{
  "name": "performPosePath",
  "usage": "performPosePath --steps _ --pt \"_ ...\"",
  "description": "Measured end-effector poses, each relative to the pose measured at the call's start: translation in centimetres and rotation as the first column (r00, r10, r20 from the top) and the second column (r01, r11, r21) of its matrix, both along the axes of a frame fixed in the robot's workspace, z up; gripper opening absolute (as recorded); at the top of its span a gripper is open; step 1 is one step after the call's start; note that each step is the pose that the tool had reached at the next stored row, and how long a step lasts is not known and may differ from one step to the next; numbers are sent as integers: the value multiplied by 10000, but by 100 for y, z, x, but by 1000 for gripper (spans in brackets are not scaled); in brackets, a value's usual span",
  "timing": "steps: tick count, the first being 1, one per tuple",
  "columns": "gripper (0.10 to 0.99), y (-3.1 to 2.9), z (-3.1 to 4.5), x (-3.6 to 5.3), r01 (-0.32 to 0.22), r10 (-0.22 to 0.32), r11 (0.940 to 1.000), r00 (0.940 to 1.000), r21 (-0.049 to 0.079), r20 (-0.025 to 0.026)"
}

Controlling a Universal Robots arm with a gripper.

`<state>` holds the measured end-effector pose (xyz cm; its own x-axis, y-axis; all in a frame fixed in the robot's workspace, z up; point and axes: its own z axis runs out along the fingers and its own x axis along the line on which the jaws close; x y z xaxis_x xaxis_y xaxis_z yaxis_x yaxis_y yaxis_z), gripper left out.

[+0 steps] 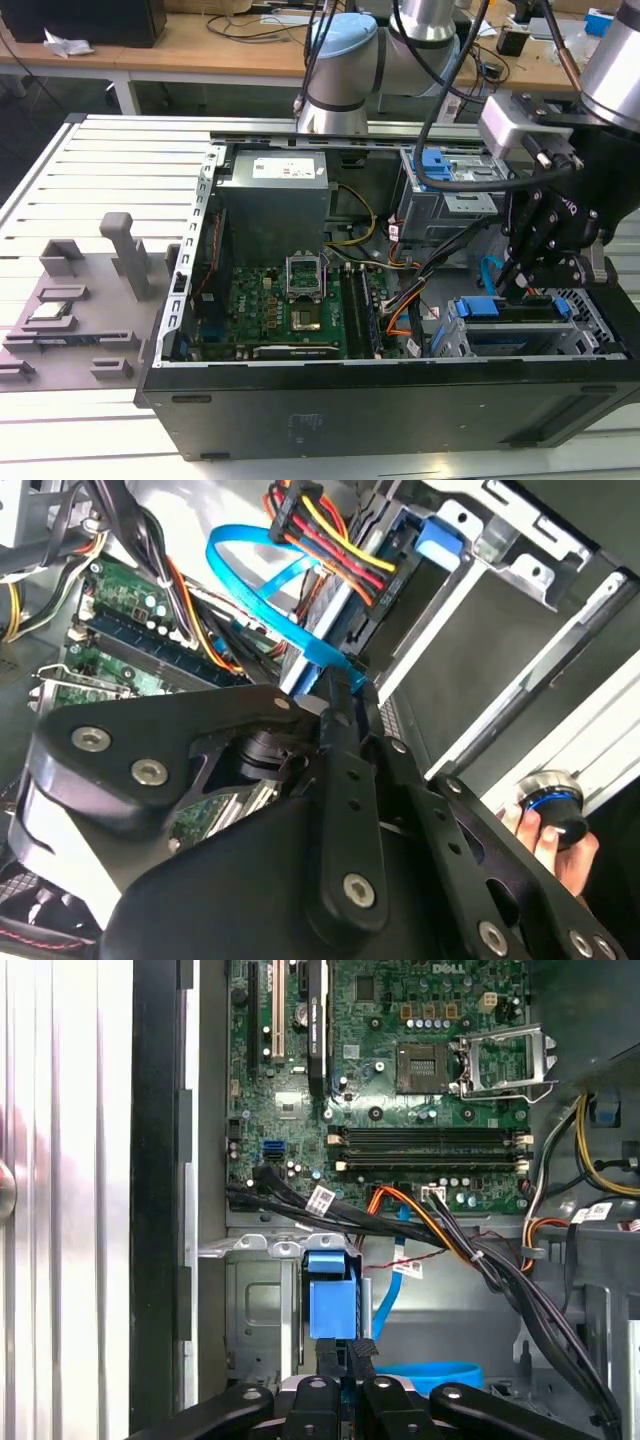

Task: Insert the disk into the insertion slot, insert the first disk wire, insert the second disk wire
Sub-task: 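Insert the second disk wire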

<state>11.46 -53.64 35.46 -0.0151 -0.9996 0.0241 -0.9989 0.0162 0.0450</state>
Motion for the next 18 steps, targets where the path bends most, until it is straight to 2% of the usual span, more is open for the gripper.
performPosePath --steps 4,7,15,18 --pt "157 21 -34 78 -59 59 10000 10000 1 -1" --pt "157 23 -43 101 -67 67 10000 10000 -2 -2" --pt "157 23 -106 114 -73 73 10000 10000 -7 -2" --pt "157 23 -95 115 -73 73 10000 10000 10 0"
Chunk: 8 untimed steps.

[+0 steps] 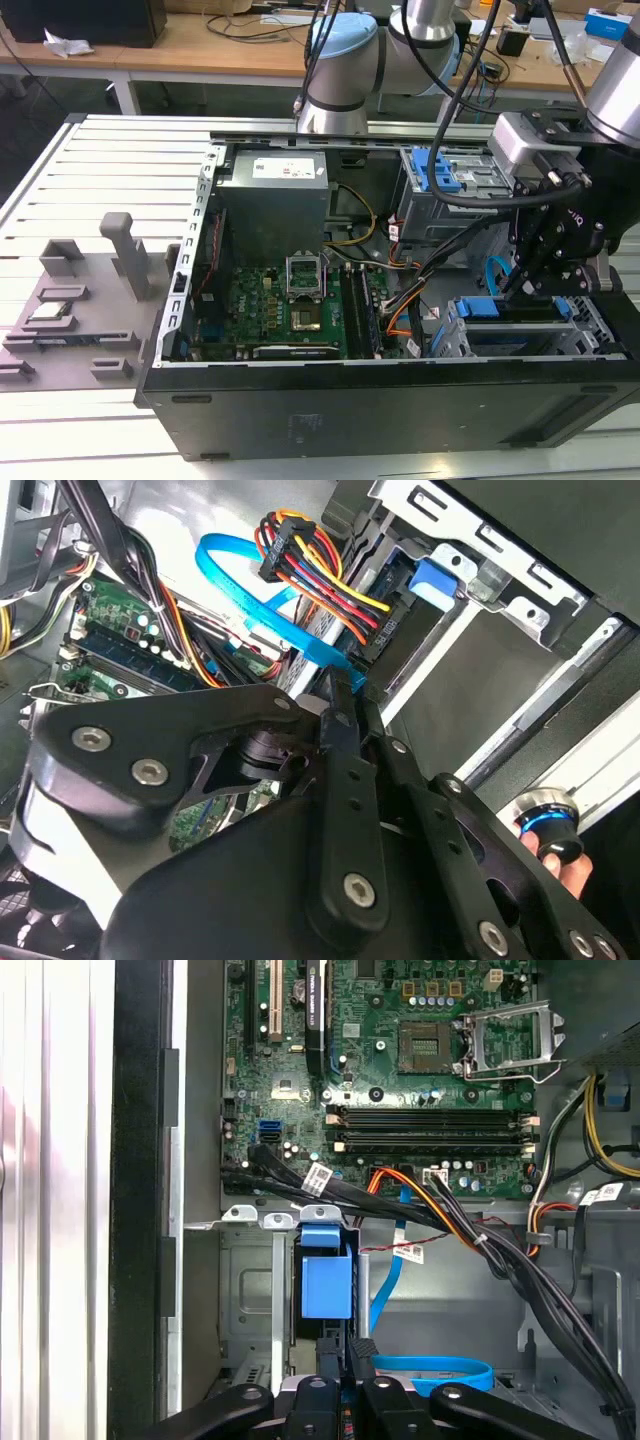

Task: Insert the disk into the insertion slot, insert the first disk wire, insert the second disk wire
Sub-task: 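Insert the second disk wire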

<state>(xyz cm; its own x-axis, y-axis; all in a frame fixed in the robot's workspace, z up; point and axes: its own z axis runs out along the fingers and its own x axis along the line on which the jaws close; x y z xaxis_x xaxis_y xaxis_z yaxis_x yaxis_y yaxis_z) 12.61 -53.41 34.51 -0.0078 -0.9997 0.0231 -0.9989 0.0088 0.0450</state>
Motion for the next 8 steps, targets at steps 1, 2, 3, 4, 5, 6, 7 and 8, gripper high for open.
performPosePath --steps 1,2,3,4,5,6,7,8 --pt "157 0 32 0 0 0 10000 10000 -10 -1" --pt "157 0 38 0 0 0 10000 10000 3 -1" --pt "157 -1 38 0 0 0 10000 10000 99 -1" --pt "157 -1 39 0 0 0 9996 10000 285 -1" --pt "157 -1 38 0 0 0 9994 10000 355 -1" --pt "157 -2 37 0 0 0 9991 10000 417 -1" --pt "157 -10 35 0 0 0 9991 10000 428 -1" --pt "157 -26 34 0 0 0 9991 10000 428 -1"
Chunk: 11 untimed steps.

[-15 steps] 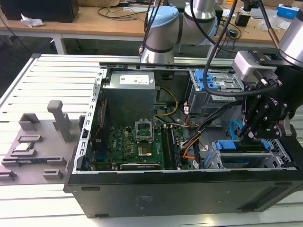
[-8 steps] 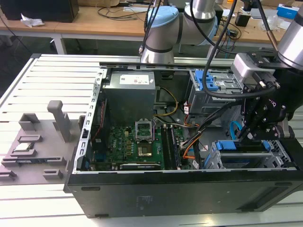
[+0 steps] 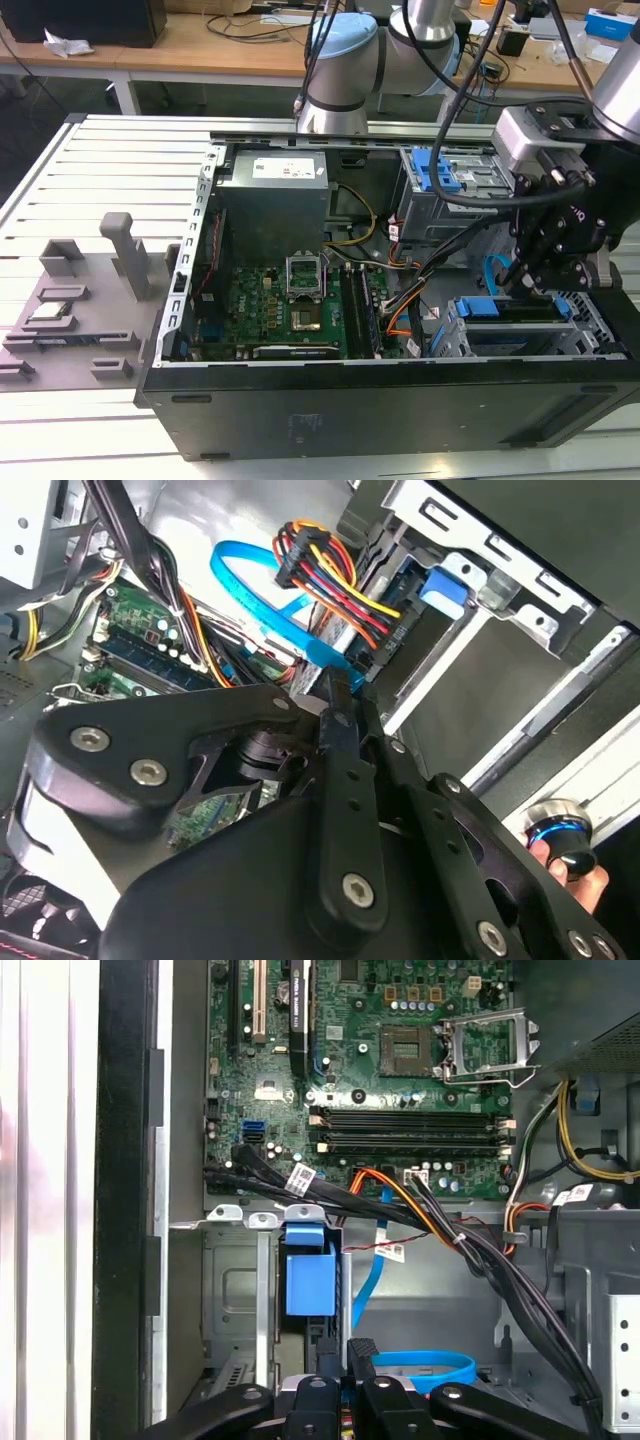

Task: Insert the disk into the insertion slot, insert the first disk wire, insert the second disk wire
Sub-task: 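Insert the second disk wire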

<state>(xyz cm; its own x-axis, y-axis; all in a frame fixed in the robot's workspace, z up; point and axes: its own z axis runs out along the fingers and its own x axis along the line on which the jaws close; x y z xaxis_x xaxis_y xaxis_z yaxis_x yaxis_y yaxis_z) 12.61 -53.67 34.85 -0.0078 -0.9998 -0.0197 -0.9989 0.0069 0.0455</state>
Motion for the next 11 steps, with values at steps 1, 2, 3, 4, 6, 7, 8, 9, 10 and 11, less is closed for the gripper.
performPosePath --steps 1,2,3,4,6,7,8,9,10,11 --pt "157 -5 -2 0 0 0 10000 10000 1 0" --pt "157 -10 -2 0 0 0 10000 10000 1 0" --pt "157 -14 -4 0 -1 1 10000 10000 0 0" --pt "157 -19 -7 0 -1 1 10000 10000 2 0" --pt "157 -26 -10 0 0 0 10000 10000 1 0" --pt "157 -28 -12 -1 0 0 10000 10000 2 0" --pt "157 -30 -13 -1 0 0 10000 10000 1 0" --pt "157 -32 -15 0 0 0 10000 10000 1 0" --pt "157 -38 -16 -1 0 0 10000 10000 0 0" --pt "157 -42 -16 -1 0 0 10000 10000 -1 0"
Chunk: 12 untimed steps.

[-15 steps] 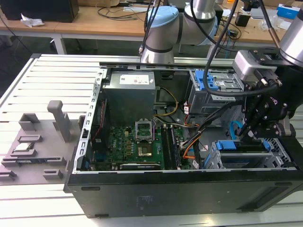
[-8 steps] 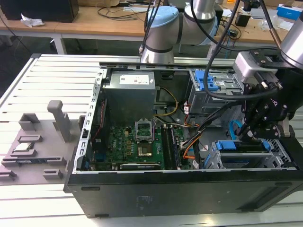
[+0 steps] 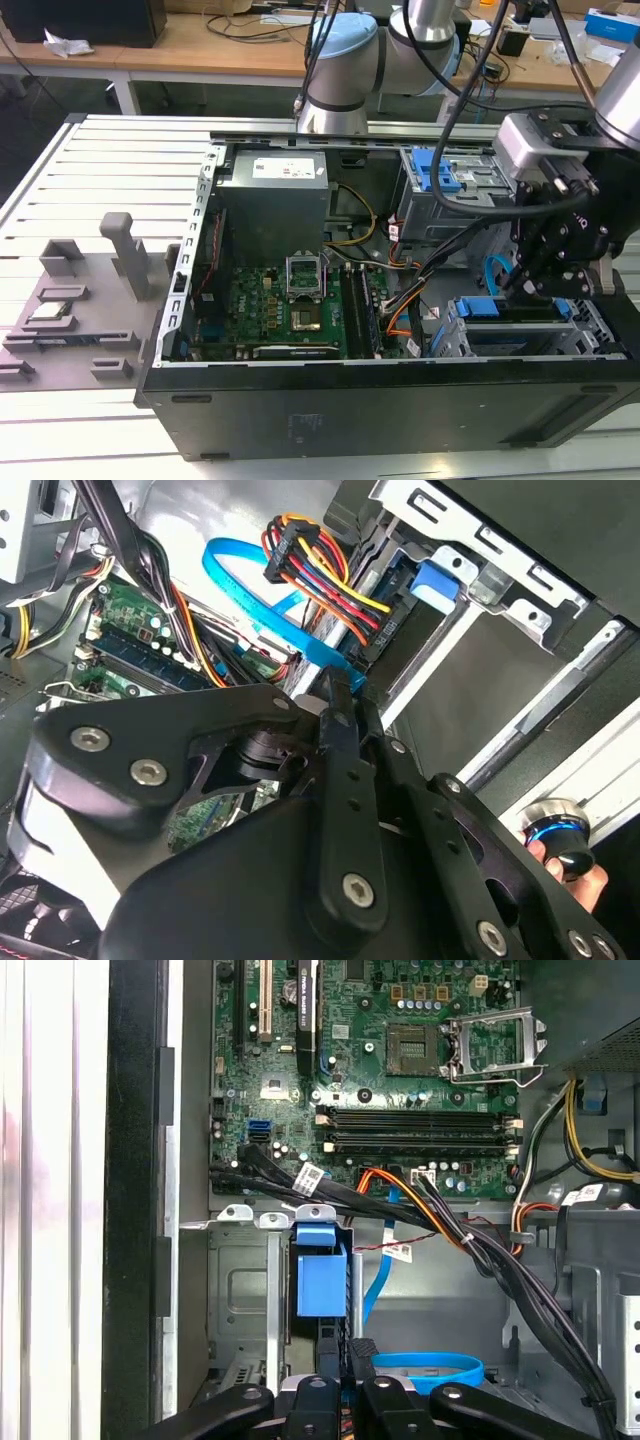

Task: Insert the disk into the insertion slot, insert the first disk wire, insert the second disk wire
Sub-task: 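Insert the second disk wire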

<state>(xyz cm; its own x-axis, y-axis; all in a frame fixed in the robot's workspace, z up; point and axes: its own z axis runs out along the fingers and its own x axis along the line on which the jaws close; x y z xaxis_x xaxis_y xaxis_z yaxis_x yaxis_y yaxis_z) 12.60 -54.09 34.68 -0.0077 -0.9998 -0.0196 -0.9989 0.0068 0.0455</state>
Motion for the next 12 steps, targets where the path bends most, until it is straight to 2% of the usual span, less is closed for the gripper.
performPosePath --steps 9,12 --pt "157 -26 -18 0 -3 3 10000 10000 2 0" --pt "157 -26 35 0 -2 2 10000 10000 63 0"
